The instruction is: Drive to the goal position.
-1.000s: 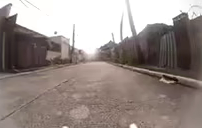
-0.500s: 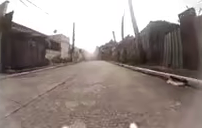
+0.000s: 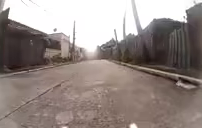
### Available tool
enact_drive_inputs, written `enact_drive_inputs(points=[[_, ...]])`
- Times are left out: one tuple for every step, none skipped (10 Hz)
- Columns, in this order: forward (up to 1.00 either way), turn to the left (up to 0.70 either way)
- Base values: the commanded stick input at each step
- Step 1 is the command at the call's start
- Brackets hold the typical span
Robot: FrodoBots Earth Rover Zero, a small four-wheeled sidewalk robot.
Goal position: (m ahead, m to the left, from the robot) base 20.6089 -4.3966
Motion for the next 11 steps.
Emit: enact_drive_inputs(points=[[0.70,0.01],[0.70,0.01],[0.70,0.01],[0.70,0.01],[0.70,0.01],[0.70,0.01],[0.70,0.01],[0.70,0.01],[0.70,0.01],[0.70,0.01],[0.70,0.01]])
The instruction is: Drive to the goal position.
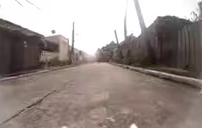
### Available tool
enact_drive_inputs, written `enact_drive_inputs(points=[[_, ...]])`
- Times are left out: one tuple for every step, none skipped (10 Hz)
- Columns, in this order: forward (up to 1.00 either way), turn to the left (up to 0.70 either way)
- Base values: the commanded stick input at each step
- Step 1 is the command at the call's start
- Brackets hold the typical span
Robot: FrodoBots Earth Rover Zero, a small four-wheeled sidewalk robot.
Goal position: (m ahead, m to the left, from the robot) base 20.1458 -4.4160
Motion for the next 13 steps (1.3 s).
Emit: enact_drive_inputs(points=[[0.70,0.01],[0.70,0.01],[0.70,0.01],[0.70,0.01],[0.70,0.01],[0.70,0.01],[0.70,0.01],[0.70,0.01],[0.70,0.01],[0.70,0.01],[0.70,0.01],[0.70,0.01],[0.70,0.01]])
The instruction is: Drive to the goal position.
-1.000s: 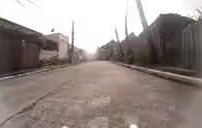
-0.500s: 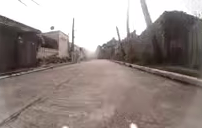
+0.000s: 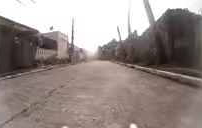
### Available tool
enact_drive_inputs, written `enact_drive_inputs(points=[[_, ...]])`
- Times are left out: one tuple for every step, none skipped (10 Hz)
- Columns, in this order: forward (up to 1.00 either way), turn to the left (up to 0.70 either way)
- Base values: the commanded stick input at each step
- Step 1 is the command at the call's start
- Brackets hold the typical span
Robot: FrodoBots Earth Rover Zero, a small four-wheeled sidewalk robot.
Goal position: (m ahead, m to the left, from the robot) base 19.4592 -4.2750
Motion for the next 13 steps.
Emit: enact_drive_inputs(points=[[0.70,0.01],[0.70,0.01],[0.70,0.01],[0.70,0.01],[0.70,0.01],[0.70,0.01],[0.70,0.01],[0.70,0.01],[0.70,0.01],[0.70,0.01],[0.70,0.01],[0.70,0.01],[0.70,0.01]])
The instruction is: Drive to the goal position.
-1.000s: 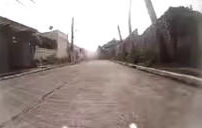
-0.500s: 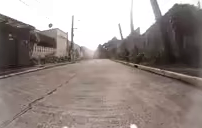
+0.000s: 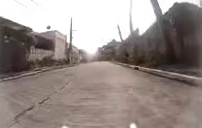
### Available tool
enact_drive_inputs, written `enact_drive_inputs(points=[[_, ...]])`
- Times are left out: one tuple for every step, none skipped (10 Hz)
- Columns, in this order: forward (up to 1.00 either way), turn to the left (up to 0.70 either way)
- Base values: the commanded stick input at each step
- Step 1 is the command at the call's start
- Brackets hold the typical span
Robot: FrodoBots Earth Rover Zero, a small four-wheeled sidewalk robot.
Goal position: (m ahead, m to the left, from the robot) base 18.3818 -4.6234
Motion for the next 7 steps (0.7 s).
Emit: enact_drive_inputs(points=[[0.70,0.01],[0.70,0.01],[0.70,0.01],[0.70,0.01],[0.70,0.01],[0.70,0.01],[0.70,0.01]])
